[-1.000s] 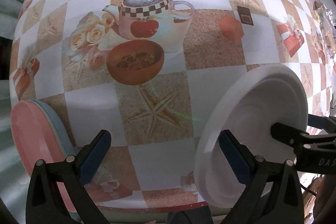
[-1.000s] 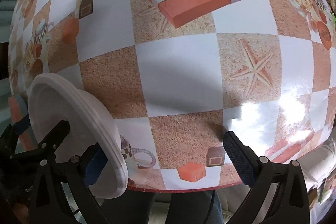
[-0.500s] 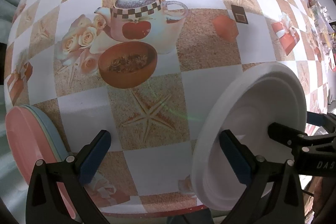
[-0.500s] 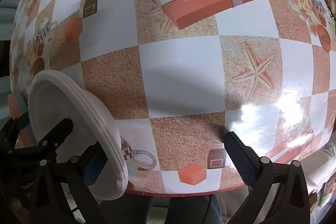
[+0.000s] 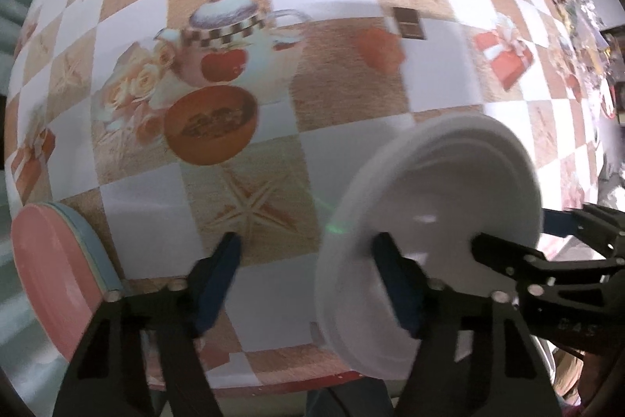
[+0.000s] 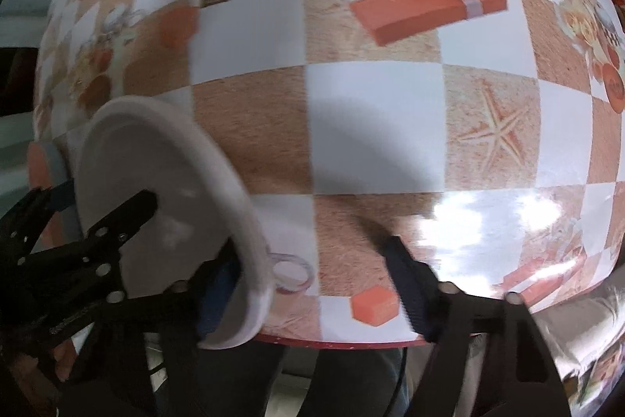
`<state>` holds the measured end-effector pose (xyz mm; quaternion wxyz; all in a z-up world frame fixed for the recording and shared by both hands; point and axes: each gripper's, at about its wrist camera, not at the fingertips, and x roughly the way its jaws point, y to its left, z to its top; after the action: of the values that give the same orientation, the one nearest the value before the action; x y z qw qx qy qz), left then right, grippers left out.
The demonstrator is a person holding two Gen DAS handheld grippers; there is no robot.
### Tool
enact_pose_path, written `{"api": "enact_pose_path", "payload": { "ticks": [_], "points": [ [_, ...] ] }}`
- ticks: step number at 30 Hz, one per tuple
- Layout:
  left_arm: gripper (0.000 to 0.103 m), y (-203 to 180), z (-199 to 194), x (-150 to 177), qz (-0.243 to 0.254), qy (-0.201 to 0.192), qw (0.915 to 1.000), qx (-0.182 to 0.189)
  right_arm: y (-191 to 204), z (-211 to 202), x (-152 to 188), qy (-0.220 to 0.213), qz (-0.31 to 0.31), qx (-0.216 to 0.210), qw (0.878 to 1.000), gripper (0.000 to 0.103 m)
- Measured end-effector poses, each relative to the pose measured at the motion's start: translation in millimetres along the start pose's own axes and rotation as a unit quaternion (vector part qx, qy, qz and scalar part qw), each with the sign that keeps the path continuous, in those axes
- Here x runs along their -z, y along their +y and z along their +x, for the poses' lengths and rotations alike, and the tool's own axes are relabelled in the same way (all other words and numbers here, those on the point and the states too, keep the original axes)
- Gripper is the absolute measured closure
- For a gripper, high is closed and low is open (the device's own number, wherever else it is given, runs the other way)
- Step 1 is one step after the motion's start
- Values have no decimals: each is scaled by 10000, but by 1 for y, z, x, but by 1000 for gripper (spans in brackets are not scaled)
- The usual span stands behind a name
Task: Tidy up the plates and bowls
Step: 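Move both tools to the white bowl stack rim, then close the left tool on the bowl stack rim while the right tool grips it too, then lift the white bowl stack with both tools and carry it over the pink plates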
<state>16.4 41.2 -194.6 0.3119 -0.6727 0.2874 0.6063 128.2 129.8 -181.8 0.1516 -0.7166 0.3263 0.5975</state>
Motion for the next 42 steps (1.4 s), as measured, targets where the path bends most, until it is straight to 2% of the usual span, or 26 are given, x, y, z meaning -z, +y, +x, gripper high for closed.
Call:
{"api": "enact_pose_path", "payload": {
  "ticks": [2,3,5,7,10,14,22,37,42],
  "points": [
    [56,-5,-2,-1,70,-12,9999,97,3,0,1,25,23,-176,9998,57],
    [69,-7,-2,-1,91,-7,9998,203,2,2,-1,43,43,-281,9996,65],
    [73,-9,-2,-2,17,35,9993,365,5,3,-2,73,40,-343,9994,71],
    [73,-9,-1,-4,-67,58,9992,386,11,1,-2,82,-13,-396,9992,83],
    [73,-12,-2,-6,-51,75,9995,302,21,1,-1,97,-113,-203,9997,84],
    [73,-10,-4,-5,-32,79,9996,265,21,3,0,189,49,-304,9993,84],
    [73,-13,-22,5,-53,7,9997,224,32,-5,5,199,6,-225,9995,84],
    [72,2,-80,23,-249,-474,9984,181,71,-52,3,-99,-377,-124,9992,84],
    [73,16,-86,28,-411,-627,9971,145,88,-58,7,-186,-556,-96,9982,84]
  ]
}}
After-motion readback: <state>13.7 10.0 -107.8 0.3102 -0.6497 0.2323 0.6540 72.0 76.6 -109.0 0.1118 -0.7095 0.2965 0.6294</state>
